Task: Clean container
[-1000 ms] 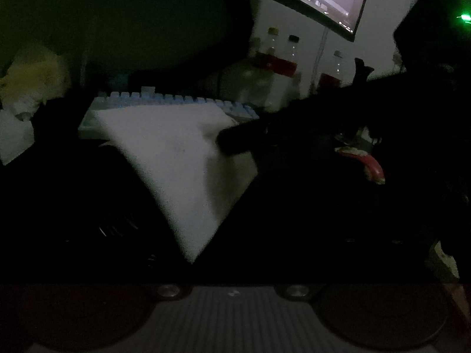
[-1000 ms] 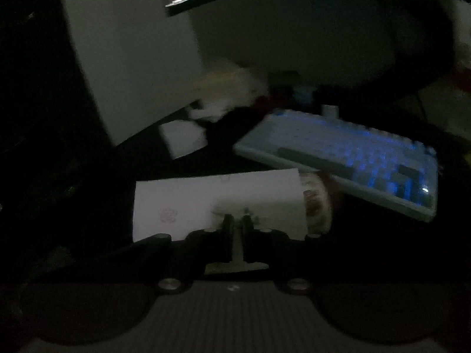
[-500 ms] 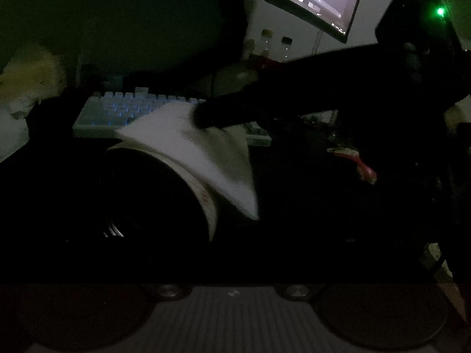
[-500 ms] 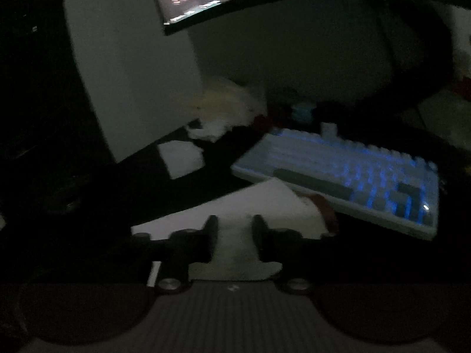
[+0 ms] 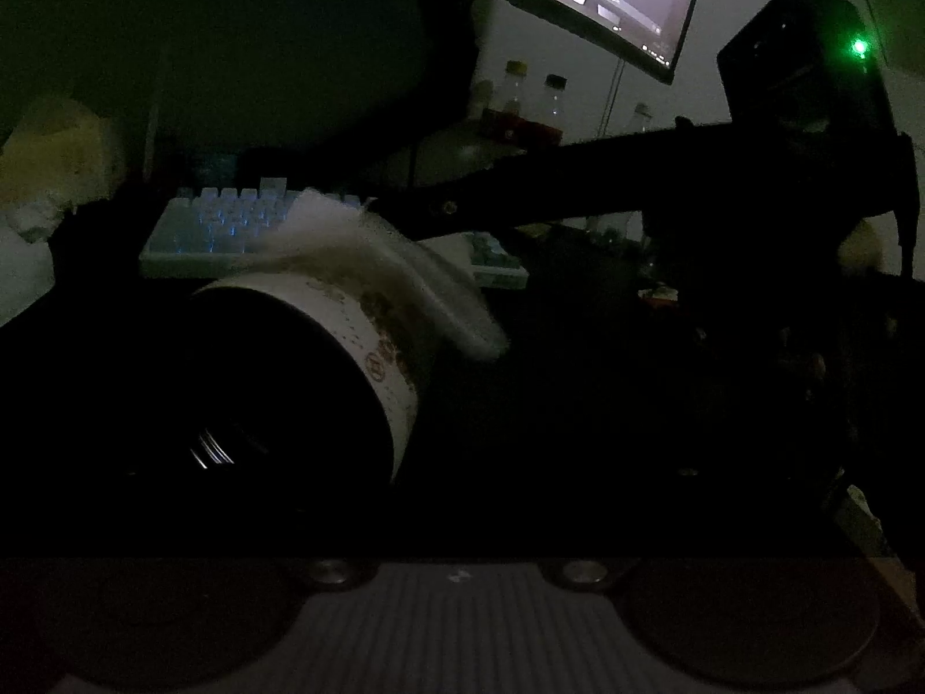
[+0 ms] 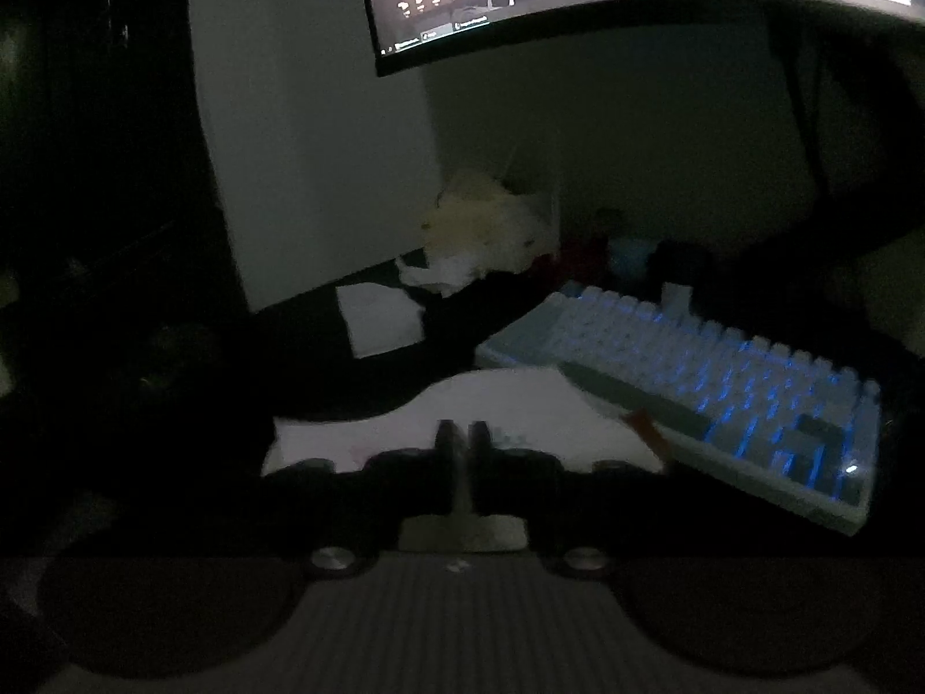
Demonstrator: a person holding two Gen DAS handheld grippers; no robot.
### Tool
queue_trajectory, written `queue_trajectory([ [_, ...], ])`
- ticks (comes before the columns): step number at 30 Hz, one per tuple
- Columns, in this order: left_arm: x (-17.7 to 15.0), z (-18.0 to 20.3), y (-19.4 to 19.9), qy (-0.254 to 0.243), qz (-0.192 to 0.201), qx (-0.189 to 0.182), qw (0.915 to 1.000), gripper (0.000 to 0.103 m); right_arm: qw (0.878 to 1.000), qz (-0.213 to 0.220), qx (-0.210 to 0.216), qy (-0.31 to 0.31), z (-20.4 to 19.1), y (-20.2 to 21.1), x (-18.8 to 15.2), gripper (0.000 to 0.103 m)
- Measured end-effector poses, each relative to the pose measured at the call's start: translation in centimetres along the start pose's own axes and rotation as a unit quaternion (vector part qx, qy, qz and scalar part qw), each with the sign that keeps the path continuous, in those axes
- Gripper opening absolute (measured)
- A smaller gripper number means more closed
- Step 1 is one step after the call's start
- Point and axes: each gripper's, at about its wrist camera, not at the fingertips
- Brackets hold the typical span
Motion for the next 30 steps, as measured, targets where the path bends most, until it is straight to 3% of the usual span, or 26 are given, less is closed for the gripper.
queue_trajectory([
  [7,-0.1,0.4,0.0,-0.007,-0.002,0.001,1.0,0.103,0.999,-0.009,-0.034,-0.012,0.7,-0.8,0.8,0.003],
  [9,-0.2,0.6,-0.1,-0.011,-0.003,0.0,0.9999,0.103,0.999,-0.016,-0.022,-0.026,0.6,-0.8,1.0,0.003],
  [12,-0.3,0.8,0.0,-0.014,-0.004,-0.009,0.9999,0.103,0.999,-0.022,0.027,0.003,-1.2,-0.3,0.9,0.003],
  [15,-0.6,1.0,0.1,-0.019,-0.005,-0.018,0.9996,0.103,0.999,-0.03,0.04,0.02,-2.1,-0.1,0.9,0.003],
  [21,-0.8,1.5,0.4,-0.022,-0.006,-0.026,0.9994,0.103,0.998,-0.041,-0.048,-0.03,1.3,-1.0,1.5,0.003],
  [30,-1.0,2.2,0.5,-0.029,-0.008,-0.026,0.9992,0.103,0.998,-0.035,-0.039,-0.027,0.8,-0.7,1.1,0.003],
])
Point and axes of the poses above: each gripper's, at about its wrist camera, not at the fingertips, and y roughly against the way its jaws point, z to its right, x to its top, and after that the axes turned 7 degrees about -z, right-handed
